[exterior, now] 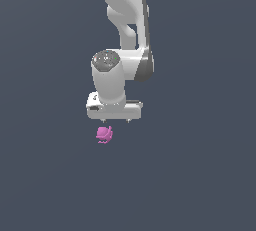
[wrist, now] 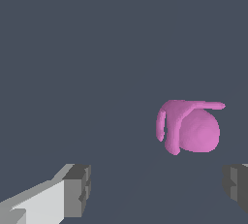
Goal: Pick up the object and move it to a goal position.
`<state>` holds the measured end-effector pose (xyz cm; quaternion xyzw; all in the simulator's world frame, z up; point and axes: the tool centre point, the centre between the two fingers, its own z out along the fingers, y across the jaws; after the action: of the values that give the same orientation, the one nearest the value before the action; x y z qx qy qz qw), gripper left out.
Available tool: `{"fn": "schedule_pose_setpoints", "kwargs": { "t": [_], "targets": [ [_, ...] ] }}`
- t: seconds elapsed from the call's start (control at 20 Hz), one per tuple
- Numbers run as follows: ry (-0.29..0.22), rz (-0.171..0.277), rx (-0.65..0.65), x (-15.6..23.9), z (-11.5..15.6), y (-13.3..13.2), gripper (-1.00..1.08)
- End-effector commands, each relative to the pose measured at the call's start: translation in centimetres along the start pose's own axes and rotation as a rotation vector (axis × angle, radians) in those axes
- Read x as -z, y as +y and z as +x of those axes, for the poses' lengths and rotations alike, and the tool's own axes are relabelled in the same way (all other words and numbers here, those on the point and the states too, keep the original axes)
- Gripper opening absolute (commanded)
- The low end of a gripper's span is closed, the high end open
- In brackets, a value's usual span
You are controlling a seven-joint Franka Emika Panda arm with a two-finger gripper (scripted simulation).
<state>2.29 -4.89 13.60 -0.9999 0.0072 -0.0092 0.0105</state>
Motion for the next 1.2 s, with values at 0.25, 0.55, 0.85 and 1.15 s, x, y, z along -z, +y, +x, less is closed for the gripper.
{"fn": "schedule_pose_setpoints", "kwargs": {
  "t": [0.25,0.55,0.85,1.15],
  "targets": [
    [-0.014,-0.016,-0.016,-3.4,1.0,4.2,1.0],
    [-0.018,-0.021,-0.019,-4.5,1.2,5.5,1.0],
    [-0.019,-0.021,-0.02,-5.1,1.1,5.5,1.0],
    [-0.019,-0.021,-0.02,-8.2,1.0,5.6,1.0]
  ]
}}
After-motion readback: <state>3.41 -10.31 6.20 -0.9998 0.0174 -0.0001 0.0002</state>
